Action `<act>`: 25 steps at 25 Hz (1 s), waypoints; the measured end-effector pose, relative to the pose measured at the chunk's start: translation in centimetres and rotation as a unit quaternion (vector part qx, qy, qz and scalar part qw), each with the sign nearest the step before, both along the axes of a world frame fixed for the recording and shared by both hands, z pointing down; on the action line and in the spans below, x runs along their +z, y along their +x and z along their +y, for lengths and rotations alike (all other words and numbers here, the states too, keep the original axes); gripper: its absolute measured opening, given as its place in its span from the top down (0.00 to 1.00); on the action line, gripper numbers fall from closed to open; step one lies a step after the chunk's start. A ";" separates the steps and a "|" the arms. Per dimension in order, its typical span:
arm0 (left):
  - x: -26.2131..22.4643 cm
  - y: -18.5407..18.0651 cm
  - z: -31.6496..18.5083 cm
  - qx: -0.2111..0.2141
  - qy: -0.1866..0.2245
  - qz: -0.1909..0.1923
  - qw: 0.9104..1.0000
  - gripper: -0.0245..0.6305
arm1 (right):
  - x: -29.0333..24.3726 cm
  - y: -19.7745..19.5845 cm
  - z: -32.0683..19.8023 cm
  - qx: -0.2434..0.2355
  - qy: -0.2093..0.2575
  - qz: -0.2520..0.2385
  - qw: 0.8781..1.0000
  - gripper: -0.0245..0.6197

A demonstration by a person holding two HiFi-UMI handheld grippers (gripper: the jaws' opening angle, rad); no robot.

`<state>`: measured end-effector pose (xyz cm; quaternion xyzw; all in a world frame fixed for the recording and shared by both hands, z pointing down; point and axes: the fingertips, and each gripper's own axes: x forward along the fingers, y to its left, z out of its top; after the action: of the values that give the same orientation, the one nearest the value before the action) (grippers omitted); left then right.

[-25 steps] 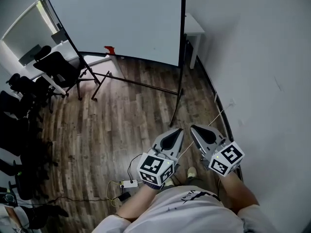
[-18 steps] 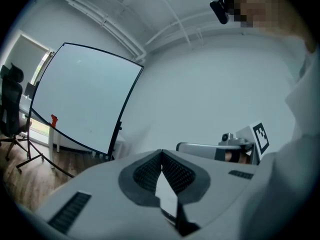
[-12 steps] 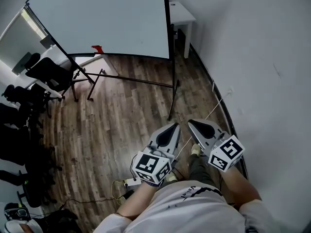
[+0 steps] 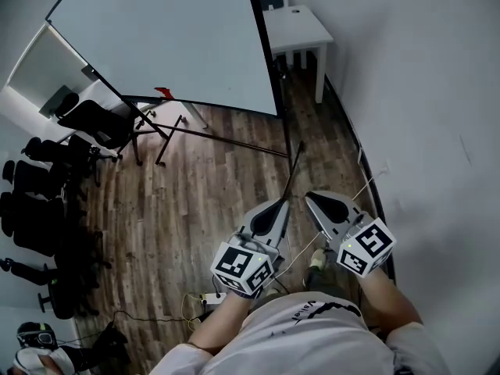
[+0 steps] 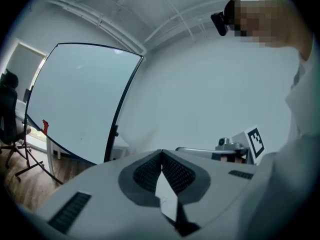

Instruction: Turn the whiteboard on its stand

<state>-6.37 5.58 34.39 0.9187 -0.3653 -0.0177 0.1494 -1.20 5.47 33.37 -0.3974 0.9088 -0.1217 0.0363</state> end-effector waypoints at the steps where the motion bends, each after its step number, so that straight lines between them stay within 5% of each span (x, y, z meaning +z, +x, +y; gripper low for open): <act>1: -0.2 0.7 -0.9 -0.003 0.001 -0.005 1.000 0.95 | -0.2 0.8 -0.8 -0.007 0.001 -0.003 1.000 0.94; 14: -0.7 6.8 -7.0 -0.033 -0.002 -0.014 0.999 0.95 | -0.5 7.7 -8.4 -0.022 0.020 -0.016 0.999 0.94; 25: 2.7 6.3 -13.9 -0.029 -0.005 -0.012 0.999 0.95 | 6.9 6.3 -17.2 0.001 -0.016 0.021 1.000 0.93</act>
<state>-0.08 -8.34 37.06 0.9070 -0.3939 -0.0097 0.1489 5.14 -11.68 40.27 -0.4016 0.9068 -0.1275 0.0108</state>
